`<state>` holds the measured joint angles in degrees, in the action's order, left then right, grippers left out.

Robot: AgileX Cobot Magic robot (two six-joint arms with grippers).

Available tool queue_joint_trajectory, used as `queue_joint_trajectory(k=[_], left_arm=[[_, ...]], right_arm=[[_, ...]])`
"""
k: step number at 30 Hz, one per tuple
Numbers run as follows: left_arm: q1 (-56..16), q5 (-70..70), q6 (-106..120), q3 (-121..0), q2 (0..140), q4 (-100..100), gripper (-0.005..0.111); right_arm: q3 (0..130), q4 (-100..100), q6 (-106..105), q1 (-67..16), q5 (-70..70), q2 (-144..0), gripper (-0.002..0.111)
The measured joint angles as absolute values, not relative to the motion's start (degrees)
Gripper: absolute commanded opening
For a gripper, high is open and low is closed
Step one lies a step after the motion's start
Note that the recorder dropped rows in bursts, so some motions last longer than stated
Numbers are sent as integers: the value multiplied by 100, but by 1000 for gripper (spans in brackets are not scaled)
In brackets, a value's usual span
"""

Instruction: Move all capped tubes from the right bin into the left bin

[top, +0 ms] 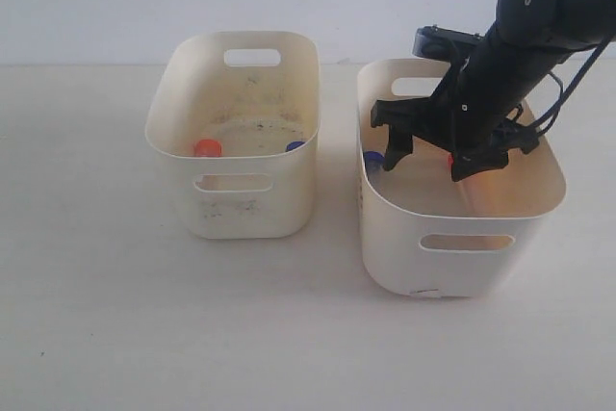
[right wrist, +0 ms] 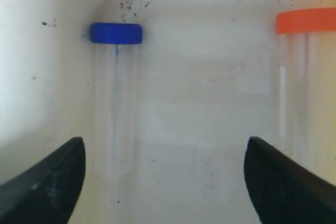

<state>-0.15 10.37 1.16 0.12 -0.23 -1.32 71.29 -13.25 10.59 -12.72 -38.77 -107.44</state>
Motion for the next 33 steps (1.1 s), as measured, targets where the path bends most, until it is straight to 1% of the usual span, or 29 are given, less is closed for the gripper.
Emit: queue_joint_trajectory(k=[17,33], left_arm=[[-15,1037,116,12,-23,-132,4],[-15,1037,116,12,-23,-132,4]], right_arm=[[7129,-1867,590,-1272,-3958,-10744,88],[7129,-1916,500,-1272,-3981,-10744,88]])
